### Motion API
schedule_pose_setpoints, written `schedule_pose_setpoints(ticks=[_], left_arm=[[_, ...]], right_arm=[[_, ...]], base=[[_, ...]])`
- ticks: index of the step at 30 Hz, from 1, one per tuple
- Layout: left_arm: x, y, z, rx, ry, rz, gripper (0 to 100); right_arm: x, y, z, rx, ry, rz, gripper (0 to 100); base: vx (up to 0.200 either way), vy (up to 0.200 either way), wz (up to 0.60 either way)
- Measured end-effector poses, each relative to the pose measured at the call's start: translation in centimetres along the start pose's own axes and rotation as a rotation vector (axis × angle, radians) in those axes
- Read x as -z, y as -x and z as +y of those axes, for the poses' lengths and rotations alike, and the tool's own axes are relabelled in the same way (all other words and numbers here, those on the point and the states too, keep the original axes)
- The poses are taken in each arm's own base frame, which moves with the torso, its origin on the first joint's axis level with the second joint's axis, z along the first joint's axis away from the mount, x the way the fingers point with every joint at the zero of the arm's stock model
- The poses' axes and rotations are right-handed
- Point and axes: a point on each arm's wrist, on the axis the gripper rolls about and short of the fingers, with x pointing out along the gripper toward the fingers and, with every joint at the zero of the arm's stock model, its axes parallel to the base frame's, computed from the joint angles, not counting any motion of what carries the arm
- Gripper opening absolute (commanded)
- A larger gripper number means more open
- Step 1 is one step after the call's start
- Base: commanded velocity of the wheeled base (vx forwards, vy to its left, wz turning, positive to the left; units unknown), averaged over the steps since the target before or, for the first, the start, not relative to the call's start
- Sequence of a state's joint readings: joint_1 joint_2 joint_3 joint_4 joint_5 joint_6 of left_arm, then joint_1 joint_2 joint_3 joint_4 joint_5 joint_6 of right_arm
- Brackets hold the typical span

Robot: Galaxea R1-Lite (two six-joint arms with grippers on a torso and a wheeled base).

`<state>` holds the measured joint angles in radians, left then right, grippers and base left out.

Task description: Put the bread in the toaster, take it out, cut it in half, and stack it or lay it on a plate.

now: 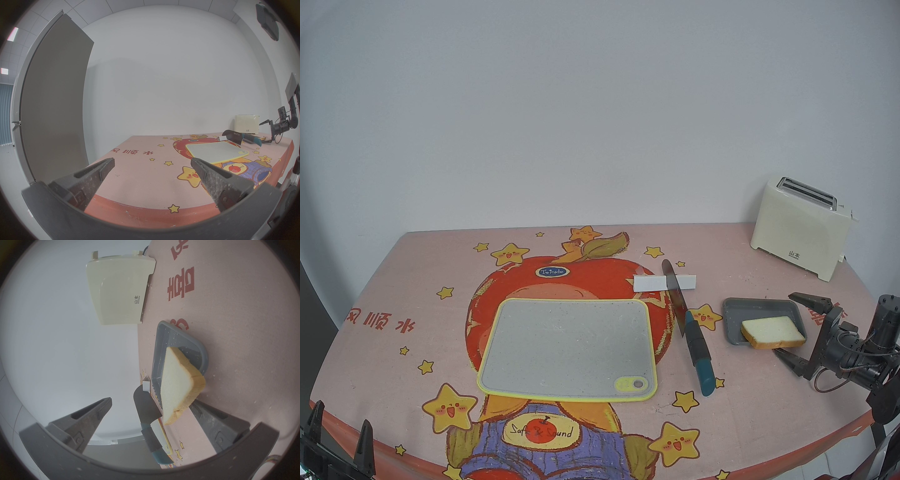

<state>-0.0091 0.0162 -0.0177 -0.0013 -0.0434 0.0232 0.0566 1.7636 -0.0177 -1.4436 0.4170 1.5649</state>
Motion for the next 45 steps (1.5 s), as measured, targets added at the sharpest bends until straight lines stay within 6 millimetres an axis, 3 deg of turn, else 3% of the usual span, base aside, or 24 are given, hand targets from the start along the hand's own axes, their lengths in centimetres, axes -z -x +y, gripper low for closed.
schedule_pose_setpoints(ticks=[28,29,45], left_arm=[[0.0,0.0,0.0,0.001,0.0,0.0,100],[0.0,0.0,0.0,0.001,0.0,0.0,100],[0.0,0.0,0.0,0.001,0.0,0.0,100]], right_arm=[[-0.06,-0.19,-0.24,0.014,-0.004,0.0,100],[-0.07,-0.2,-0.26,0.015,-0.005,0.0,0],[0.0,-0.31,-0.47,0.03,-0.005,0.002,0]], base=[[0.0,0.0,0.0],[0.0,0.0,0.0],[0.0,0.0,0.0]])
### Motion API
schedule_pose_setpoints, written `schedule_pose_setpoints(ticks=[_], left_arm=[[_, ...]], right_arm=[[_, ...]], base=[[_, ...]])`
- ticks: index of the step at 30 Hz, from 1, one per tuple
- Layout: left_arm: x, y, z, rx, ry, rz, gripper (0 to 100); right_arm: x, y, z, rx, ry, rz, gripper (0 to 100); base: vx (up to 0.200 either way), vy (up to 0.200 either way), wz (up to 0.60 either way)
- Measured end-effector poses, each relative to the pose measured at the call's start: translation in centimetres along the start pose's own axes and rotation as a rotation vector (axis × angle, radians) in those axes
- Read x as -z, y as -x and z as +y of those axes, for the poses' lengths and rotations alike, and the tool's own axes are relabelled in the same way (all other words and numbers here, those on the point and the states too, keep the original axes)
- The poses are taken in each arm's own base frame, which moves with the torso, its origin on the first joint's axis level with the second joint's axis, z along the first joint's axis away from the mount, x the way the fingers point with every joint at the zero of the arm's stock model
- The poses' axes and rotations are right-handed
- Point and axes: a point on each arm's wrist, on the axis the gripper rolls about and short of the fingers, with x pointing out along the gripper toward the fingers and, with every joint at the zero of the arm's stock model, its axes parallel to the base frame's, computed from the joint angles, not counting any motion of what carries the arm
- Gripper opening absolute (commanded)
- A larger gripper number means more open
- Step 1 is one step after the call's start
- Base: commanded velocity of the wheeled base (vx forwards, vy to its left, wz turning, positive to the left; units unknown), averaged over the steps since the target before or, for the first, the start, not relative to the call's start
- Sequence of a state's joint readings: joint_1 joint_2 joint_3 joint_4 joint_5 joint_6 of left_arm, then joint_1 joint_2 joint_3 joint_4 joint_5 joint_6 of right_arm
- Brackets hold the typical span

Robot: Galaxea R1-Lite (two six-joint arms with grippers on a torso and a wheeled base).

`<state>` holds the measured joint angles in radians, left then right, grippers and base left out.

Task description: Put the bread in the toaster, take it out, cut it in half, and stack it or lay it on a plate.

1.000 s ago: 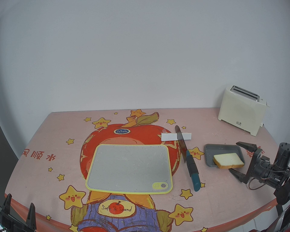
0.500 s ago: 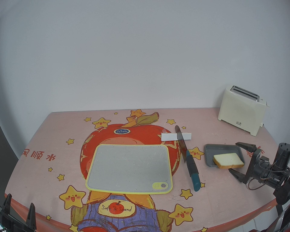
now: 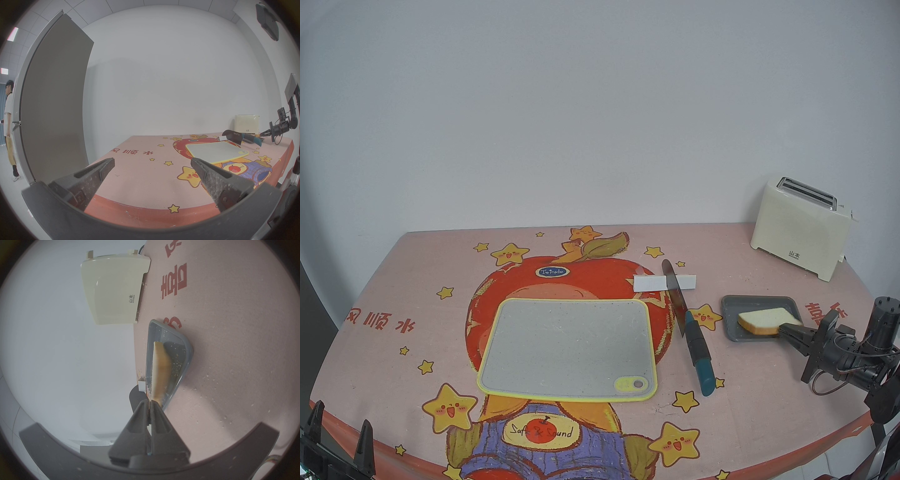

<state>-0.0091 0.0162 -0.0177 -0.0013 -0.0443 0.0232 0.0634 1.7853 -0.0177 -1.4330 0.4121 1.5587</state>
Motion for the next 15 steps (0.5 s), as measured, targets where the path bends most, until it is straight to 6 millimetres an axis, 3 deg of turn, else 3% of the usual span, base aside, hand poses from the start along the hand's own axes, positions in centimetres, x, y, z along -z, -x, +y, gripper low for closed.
schedule_pose_setpoints(ticks=[15], left_arm=[[0.0,0.0,0.0,0.0,0.0,0.0,100]], right_arm=[[0.09,0.13,0.2,-0.01,0.006,-0.026,0]], base=[[0.0,0.0,0.0]])
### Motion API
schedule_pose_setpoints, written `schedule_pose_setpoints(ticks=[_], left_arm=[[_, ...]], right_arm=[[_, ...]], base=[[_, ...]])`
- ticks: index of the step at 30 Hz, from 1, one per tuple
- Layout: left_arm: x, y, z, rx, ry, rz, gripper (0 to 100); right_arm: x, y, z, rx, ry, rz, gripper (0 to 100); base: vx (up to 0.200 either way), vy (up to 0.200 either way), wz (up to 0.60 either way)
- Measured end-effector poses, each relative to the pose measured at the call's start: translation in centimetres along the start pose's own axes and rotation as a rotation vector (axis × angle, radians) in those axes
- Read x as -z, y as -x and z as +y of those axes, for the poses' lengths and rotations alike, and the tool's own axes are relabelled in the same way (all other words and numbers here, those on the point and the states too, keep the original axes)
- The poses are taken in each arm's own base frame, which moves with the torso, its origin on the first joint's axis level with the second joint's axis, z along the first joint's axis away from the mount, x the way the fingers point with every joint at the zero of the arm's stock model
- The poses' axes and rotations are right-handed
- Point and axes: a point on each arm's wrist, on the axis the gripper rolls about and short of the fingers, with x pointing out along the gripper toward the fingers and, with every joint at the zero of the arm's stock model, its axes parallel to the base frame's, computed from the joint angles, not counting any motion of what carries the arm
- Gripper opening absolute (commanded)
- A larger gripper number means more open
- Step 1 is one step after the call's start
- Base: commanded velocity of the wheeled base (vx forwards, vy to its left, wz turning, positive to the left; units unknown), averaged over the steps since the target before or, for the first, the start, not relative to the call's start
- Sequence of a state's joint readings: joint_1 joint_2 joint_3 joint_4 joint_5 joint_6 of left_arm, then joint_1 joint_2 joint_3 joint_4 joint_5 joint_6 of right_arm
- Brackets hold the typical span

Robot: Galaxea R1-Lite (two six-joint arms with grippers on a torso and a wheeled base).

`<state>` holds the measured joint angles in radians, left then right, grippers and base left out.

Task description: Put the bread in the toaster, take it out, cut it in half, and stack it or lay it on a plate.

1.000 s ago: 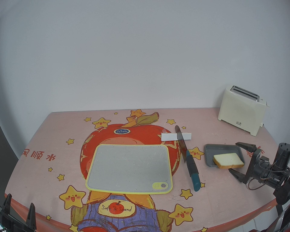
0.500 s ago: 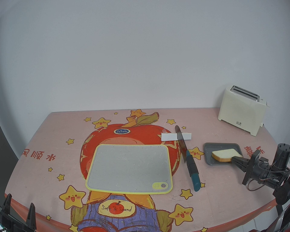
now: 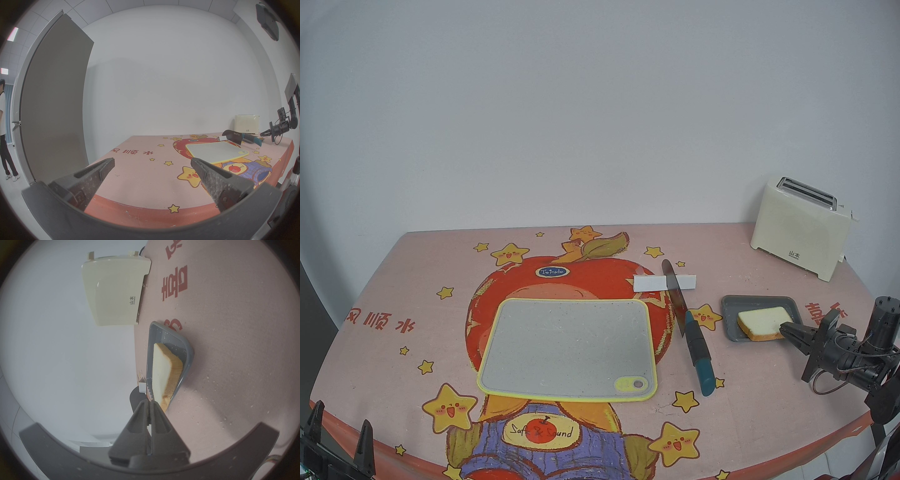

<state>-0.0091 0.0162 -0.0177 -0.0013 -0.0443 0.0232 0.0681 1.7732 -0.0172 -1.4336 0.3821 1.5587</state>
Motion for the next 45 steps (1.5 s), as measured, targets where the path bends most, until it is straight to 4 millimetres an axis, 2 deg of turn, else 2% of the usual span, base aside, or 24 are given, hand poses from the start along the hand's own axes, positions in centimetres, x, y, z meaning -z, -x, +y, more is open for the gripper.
schedule_pose_setpoints(ticks=[13,23,36,40,45], left_arm=[[0.0,0.0,0.0,0.0,0.0,0.0,100],[0.0,0.0,0.0,0.0,0.0,0.0,100],[0.0,0.0,0.0,0.0,0.0,0.0,100],[0.0,0.0,0.0,0.0,0.0,0.0,100],[0.0,0.0,0.0,0.0,0.0,0.0,100]], right_arm=[[-0.1,0.5,0.6,-0.026,0.123,-0.097,0],[0.1,1.7,1.4,-0.032,0.436,-0.156,0],[1.2,1.4,0.9,0.077,0.867,-0.063,0],[1.3,0.6,0.9,0.164,0.914,0.001,0],[1.4,-0.1,2.1,0.265,0.923,0.075,0]], base=[[0.0,0.0,0.0],[0.0,0.0,0.0],[0.0,0.0,0.0],[0.0,0.0,0.0],[0.0,0.0,0.0]])
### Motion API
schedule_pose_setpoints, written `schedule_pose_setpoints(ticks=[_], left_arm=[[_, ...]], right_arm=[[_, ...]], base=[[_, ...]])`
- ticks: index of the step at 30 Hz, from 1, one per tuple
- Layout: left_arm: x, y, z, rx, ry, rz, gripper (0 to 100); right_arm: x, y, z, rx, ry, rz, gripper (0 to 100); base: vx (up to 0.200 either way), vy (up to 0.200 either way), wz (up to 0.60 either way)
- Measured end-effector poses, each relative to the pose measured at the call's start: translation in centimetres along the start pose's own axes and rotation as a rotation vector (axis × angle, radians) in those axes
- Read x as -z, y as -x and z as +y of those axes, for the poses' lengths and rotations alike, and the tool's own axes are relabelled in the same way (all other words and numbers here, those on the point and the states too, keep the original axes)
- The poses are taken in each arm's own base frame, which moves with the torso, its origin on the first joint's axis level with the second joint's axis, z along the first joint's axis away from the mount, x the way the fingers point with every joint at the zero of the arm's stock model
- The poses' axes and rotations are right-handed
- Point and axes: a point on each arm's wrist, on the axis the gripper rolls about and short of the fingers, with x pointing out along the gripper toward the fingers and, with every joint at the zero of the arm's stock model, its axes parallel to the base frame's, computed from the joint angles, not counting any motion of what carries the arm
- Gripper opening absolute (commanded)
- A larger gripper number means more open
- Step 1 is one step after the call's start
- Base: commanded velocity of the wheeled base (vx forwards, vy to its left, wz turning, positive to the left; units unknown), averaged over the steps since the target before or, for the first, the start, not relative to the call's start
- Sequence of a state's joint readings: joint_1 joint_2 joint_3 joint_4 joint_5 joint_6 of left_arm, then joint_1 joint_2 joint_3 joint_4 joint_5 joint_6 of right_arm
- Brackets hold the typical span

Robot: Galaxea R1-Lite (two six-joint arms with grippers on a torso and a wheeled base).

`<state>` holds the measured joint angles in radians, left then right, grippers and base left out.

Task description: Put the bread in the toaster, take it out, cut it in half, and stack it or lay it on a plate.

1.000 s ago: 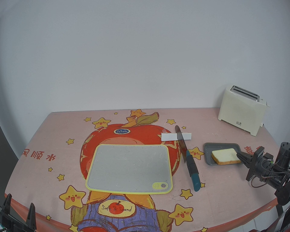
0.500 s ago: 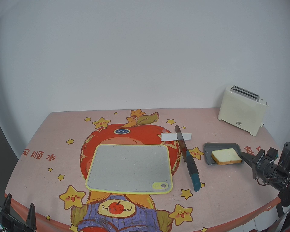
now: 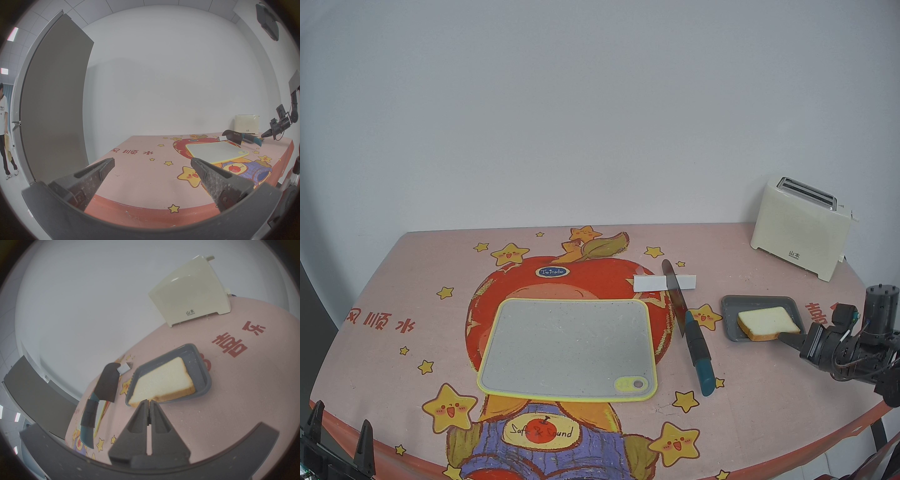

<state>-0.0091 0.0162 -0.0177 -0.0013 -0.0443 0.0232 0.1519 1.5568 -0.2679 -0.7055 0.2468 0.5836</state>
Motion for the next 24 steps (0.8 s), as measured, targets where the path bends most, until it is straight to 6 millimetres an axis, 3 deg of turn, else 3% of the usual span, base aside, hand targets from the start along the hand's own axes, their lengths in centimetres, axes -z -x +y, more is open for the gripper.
schedule_pose_setpoints(ticks=[5,11,15,24], left_arm=[[0.0,0.0,0.0,0.0,0.0,0.0,100],[0.0,0.0,0.0,0.0,0.0,0.0,100],[0.0,0.0,0.0,0.0,0.0,0.0,100],[0.0,0.0,0.0,0.0,0.0,0.0,100]], right_arm=[[-2.0,0.6,1.8,0.029,0.038,0.068,0],[-5.2,2.7,5.0,-0.021,0.123,0.016,0],[-6.4,3.5,6.2,-0.037,0.168,-0.005,0],[-8.1,1.4,6.4,0.01,0.232,0.046,0]], base=[[0.0,0.0,0.0],[0.0,0.0,0.0],[0.0,0.0,0.0],[0.0,0.0,0.0]])
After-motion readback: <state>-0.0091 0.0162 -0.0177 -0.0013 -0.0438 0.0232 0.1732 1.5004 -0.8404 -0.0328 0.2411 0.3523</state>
